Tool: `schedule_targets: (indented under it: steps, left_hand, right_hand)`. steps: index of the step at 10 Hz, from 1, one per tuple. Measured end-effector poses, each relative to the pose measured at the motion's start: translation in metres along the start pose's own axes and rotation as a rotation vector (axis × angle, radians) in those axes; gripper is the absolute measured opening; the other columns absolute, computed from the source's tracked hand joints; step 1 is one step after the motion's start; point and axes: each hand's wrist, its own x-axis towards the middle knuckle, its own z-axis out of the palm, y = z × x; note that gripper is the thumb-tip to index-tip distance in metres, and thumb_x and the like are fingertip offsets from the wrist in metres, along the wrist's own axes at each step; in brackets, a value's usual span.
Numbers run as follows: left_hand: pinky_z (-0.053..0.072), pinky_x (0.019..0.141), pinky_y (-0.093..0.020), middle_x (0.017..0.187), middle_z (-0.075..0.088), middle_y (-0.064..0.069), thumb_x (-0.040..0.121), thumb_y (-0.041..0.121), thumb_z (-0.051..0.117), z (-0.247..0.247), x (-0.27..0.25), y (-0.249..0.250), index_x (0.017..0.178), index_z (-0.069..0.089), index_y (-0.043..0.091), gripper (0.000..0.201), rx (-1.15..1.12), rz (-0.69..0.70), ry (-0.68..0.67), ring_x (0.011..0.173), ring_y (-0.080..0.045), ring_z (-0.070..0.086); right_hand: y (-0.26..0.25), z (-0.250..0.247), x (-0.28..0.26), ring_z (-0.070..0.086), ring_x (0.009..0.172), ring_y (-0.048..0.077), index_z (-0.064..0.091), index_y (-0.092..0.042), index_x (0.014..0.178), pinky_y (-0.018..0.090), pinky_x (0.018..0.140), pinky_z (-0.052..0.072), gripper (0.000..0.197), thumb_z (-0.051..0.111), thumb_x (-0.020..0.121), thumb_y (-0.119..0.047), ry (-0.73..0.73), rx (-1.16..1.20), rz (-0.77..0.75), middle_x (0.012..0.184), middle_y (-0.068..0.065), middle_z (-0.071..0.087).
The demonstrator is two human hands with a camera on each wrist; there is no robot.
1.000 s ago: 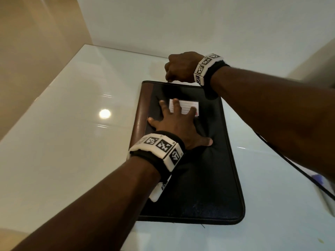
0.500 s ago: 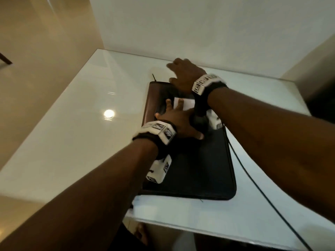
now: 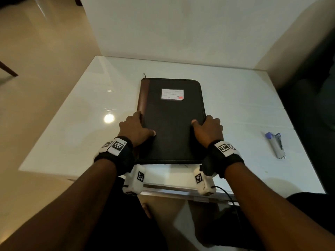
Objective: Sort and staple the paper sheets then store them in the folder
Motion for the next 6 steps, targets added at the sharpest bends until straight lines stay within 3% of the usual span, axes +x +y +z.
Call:
schedule_targets:
  steps: [2,4,5,6]
  left_hand:
    - [0.041,0.113,-0.052,0.141,0.057,-0.01,0.077,0.035,0.087,-0.008,0.005,0.006,0.146,0.041,0.019,0.085,0.006,0.067,-0.043,0.129,-0.037,0.053]
    - [0.048,0.102,-0.04,0.139,0.059,-0.01,0.08,0.034,0.085,-0.022,0.049,0.027,0.146,0.044,0.018,0.08,0.082,0.079,-0.101,0.123,-0.034,0.059]
    - [0.051,0.098,-0.044,0.134,0.055,-0.013,0.075,0.042,0.083,-0.024,0.074,0.045,0.144,0.041,0.018,0.085,0.189,-0.001,-0.12,0.122,-0.038,0.054]
    - [0.047,0.105,-0.053,0.143,0.045,-0.016,0.079,0.048,0.078,-0.026,0.085,0.064,0.15,0.03,0.019,0.09,0.255,-0.082,-0.132,0.133,-0.042,0.043]
  right_hand:
    - [-0.019,0.005,0.007,0.039,0.134,0.041,0.049,-0.007,0.135,0.051,0.101,0.043,0.049,0.059,0.098,-0.039,0.031,0.016,0.065,0.143,0.015,0.04]
    - [-0.034,0.01,0.039,0.04,0.132,0.038,0.049,-0.008,0.133,0.053,0.101,0.043,0.046,0.058,0.099,-0.038,0.053,0.049,0.081,0.142,0.012,0.039]
    - [-0.035,0.005,0.056,0.042,0.129,0.035,0.048,-0.011,0.132,0.054,0.099,0.043,0.048,0.057,0.097,-0.042,0.015,0.026,0.081,0.139,0.01,0.04]
    - [-0.038,-0.005,0.06,0.041,0.132,0.033,0.043,-0.013,0.138,0.055,0.099,0.043,0.054,0.055,0.097,-0.047,0.016,-0.029,0.055,0.143,0.009,0.039]
